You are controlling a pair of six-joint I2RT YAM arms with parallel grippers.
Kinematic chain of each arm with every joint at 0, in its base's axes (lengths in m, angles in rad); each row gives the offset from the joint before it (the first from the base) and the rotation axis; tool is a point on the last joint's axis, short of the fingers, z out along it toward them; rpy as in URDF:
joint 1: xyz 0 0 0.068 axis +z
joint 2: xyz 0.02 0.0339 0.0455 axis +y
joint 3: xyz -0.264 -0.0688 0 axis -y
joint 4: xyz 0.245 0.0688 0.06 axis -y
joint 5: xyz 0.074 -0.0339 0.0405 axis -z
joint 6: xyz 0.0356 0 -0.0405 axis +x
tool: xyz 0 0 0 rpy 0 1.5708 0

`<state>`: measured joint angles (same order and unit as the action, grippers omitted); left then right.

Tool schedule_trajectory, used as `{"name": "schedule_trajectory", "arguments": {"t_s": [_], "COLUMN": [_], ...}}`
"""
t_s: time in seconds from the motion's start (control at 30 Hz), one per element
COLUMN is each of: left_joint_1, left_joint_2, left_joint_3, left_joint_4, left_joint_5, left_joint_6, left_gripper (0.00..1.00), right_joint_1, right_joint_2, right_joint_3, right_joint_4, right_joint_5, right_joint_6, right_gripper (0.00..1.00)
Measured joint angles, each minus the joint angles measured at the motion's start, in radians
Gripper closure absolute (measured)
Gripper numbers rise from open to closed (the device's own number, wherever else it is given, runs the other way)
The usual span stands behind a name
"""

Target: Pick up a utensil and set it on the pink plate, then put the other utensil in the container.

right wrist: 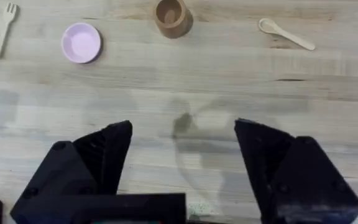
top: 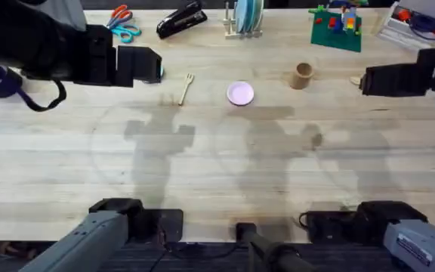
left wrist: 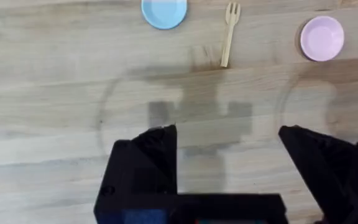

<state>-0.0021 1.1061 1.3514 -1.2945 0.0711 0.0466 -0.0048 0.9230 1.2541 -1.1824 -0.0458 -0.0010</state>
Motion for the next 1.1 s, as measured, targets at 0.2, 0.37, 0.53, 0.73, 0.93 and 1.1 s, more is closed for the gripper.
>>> {"name": "schedule_trajectory", "arguments": {"t_s": [0.2, 0.37, 0.53, 0.73, 0.93, 1.1], "left_joint_1": [-0.008, -0.044, -0.096, -0.131, -0.140, -0.140], "left_joint_2": [0.037, 0.150, 0.292, 0.445, 0.578, 0.658], "left_joint_3": [0.002, 0.005, 0.005, 0.005, 0.005, 0.005], "left_joint_4": [0.020, 0.036, 0.113, 0.216, 0.275, 0.321], "left_joint_5": [0.000, 0.000, 0.000, 0.000, 0.000, 0.000], "left_joint_6": [0.074, 0.097, 0.105, 0.108, 0.112, 0.112], "left_gripper": [0.008, 0.008, 0.006, 0.007, 0.008, 0.008], "right_joint_1": [0.000, 0.000, 0.000, 0.000, 0.000, 0.000], "right_joint_2": [0.000, 0.000, 0.000, 0.000, 0.000, 0.000], "right_joint_3": [0.000, 0.000, 0.000, 0.001, 0.001, 0.001], "right_joint_4": [-0.001, -0.001, -0.001, -0.001, -0.001, -0.001], "right_joint_5": [0.000, 0.000, 0.000, 0.000, 0.000, 0.000], "right_joint_6": [0.000, 0.000, 0.000, 0.000, 0.000, 0.000], "right_gripper": [0.007, 0.007, 0.007, 0.007, 0.007, 0.007]}}
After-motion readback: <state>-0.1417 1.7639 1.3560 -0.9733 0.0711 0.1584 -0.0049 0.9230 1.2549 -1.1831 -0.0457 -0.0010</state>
